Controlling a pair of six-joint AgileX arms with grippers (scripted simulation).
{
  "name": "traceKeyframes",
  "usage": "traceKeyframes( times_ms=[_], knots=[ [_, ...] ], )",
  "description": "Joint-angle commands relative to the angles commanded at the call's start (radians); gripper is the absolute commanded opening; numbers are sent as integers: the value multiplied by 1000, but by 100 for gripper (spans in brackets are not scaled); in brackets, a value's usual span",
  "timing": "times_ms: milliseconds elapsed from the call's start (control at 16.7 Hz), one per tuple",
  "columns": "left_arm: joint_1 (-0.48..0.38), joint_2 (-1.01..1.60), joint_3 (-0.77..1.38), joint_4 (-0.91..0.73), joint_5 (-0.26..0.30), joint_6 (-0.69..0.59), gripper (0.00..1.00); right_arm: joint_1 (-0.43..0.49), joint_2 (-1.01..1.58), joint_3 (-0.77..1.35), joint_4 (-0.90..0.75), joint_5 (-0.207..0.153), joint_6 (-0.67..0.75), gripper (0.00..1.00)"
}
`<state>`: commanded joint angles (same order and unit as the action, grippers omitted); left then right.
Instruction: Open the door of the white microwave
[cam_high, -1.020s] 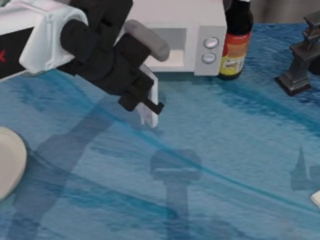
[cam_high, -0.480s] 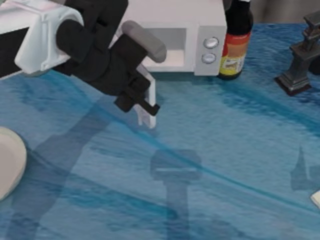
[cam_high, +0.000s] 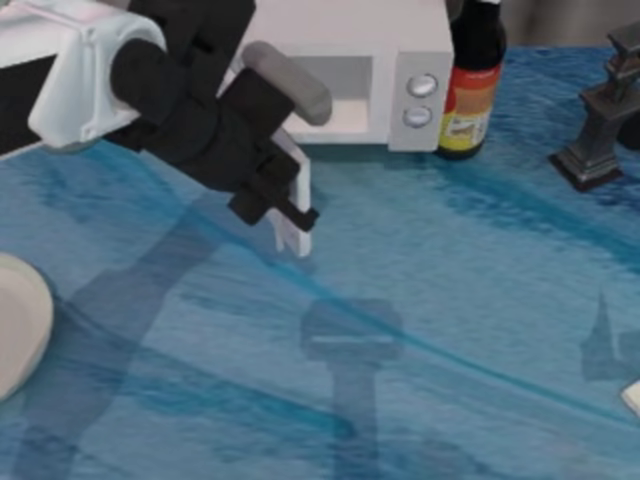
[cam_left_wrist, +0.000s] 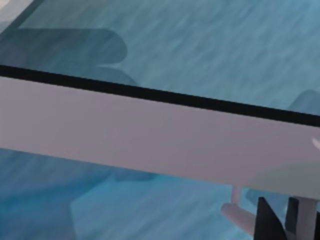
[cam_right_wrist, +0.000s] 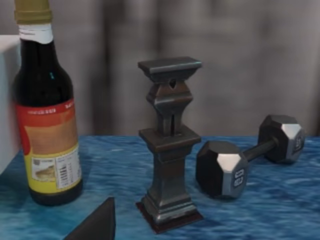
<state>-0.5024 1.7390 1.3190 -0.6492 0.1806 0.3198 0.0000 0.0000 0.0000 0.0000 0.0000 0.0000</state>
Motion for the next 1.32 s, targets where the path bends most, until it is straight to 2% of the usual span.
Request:
traceKeyframes(
  times_ms=[720,1140,1320],
  knots=[
    [2,-1,-4,-4,10,11,0,0,0,0,0,0,0,100],
    [65,-30,-30,-37,84,164,0,0,0,0,0,0,0,100],
    [70,-32,-32,-39,90,175,0,0,0,0,0,0,0,100]
  ],
)
